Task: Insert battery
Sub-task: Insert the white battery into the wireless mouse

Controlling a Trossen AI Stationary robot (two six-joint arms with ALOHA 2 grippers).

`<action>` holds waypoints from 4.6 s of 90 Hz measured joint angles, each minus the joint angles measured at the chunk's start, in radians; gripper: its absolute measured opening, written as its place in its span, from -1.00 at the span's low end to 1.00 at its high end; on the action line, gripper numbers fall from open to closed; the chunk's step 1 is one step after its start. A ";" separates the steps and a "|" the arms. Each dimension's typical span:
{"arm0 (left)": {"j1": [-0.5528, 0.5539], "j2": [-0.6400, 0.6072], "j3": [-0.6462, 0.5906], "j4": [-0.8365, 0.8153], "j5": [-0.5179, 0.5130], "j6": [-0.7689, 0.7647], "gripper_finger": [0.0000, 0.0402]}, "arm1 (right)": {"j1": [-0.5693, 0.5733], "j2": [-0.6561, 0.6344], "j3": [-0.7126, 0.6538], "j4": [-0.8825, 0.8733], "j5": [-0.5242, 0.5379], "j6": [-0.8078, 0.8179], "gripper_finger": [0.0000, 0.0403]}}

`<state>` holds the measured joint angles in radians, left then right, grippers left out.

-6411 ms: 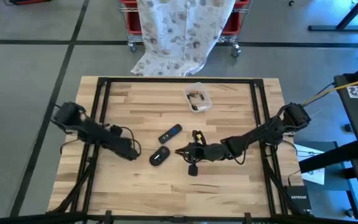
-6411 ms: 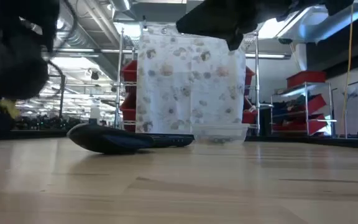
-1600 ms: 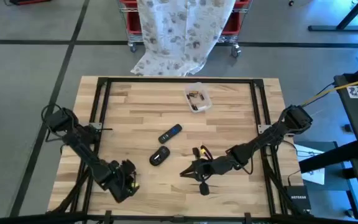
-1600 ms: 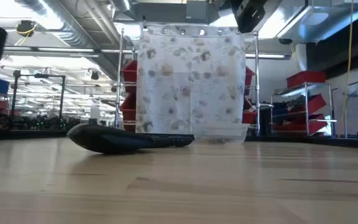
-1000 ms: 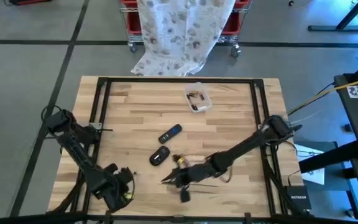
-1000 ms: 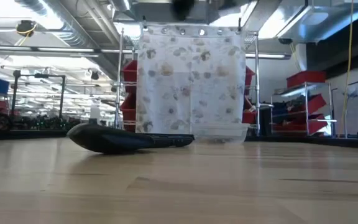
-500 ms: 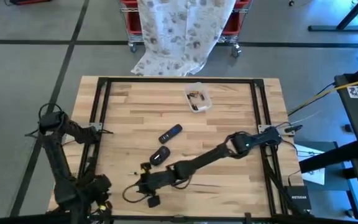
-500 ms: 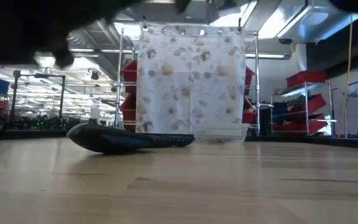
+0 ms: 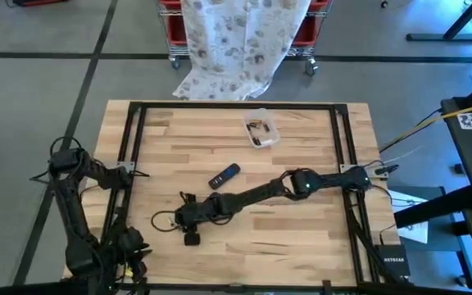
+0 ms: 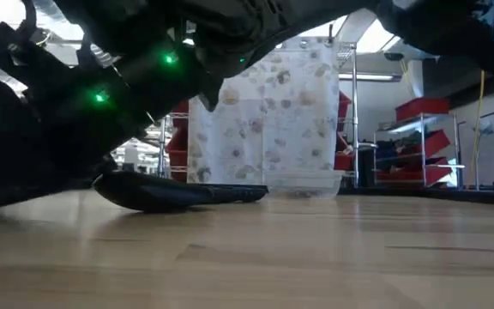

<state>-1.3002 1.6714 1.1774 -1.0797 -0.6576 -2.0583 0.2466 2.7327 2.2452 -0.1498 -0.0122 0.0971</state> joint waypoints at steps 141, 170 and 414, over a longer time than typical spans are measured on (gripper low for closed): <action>0.261 0.002 -0.022 -0.082 0.350 0.263 -0.87 | 0.149 -0.136 -0.182 0.086 0.091 -0.200 -0.44; 0.104 0.061 -0.077 0.252 0.309 0.032 -0.87 | 0.143 -0.045 -0.172 0.340 0.049 -0.182 -0.44; 0.433 0.275 -0.148 0.390 -0.160 0.560 -0.87 | -0.027 -0.516 -0.506 -0.388 -0.014 -0.440 -1.00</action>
<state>-0.8675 1.9462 1.0294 -0.6898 -0.8176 -1.4986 0.2193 2.2162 1.7395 -0.5373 -0.0263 -0.3426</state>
